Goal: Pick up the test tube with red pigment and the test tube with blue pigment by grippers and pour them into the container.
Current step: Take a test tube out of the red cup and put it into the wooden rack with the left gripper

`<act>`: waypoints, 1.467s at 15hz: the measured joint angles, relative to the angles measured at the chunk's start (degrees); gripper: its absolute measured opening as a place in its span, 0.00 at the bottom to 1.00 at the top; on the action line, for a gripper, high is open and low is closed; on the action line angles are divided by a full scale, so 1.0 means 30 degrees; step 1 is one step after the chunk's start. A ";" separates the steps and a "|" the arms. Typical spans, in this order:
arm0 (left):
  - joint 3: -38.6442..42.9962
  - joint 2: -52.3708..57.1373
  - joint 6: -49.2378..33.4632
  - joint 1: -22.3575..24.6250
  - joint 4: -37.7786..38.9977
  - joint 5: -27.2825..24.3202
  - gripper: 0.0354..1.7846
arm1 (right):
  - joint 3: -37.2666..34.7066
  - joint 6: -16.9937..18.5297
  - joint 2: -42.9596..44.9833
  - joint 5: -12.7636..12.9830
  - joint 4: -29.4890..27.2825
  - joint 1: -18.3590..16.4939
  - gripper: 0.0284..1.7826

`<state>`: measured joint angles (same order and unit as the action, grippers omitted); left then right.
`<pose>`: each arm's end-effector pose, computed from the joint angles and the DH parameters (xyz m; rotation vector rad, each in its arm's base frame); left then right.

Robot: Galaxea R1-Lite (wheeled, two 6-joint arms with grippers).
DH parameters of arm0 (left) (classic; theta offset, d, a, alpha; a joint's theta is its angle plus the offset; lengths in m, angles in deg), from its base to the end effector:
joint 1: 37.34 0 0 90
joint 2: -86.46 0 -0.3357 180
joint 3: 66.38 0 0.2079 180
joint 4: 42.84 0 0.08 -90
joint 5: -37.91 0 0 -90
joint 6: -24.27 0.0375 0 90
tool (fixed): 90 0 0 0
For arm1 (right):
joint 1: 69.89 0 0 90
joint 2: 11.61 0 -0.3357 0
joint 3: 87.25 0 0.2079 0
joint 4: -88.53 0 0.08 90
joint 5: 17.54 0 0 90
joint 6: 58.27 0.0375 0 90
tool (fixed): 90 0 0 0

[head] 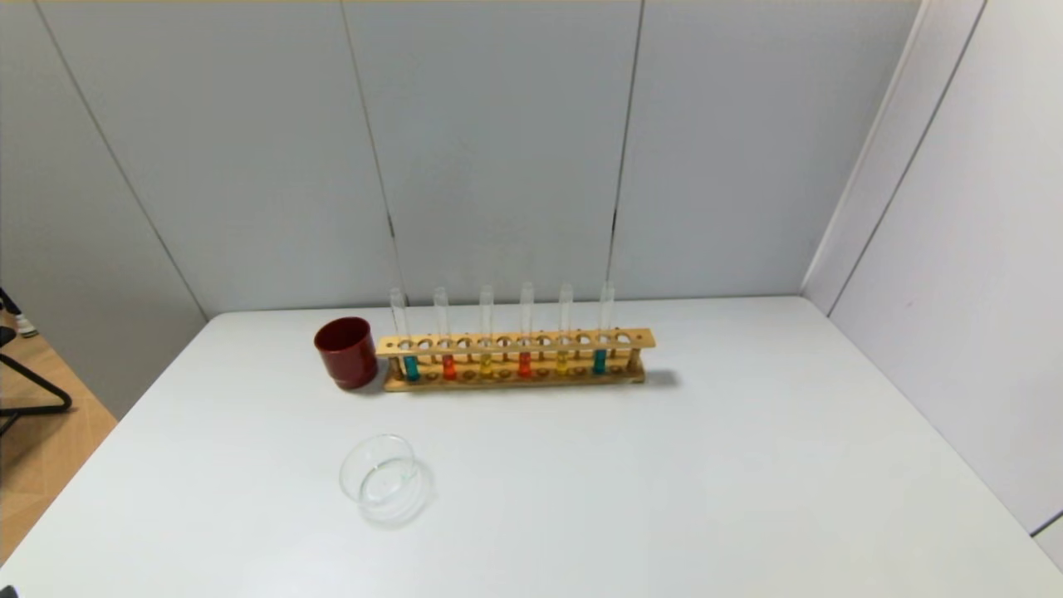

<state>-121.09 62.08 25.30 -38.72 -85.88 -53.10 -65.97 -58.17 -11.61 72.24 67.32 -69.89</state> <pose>-0.0117 -0.0004 0.2177 0.0186 0.2215 -0.0435 -0.0245 0.0001 0.0756 0.0017 -0.0012 0.0038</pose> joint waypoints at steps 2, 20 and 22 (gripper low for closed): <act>-0.2024 -0.2816 0.0049 -0.0089 -0.0118 0.0008 0.98 | 0.0000 0.0000 0.0000 -0.0008 0.0000 0.0000 0.98; -0.5616 -2.3020 -0.0618 -0.0402 1.3954 -0.4937 0.98 | 0.0000 0.0004 0.0000 -0.0008 0.0000 0.0000 0.98; -0.5864 -2.4324 -0.1032 -0.0955 1.4698 -0.4933 0.98 | 0.0000 0.0004 0.0000 -0.0008 0.0000 0.0000 0.98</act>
<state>-138.68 -10.89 22.20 -41.58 -41.78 -67.90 -65.97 -58.16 -11.61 72.22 67.32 -69.89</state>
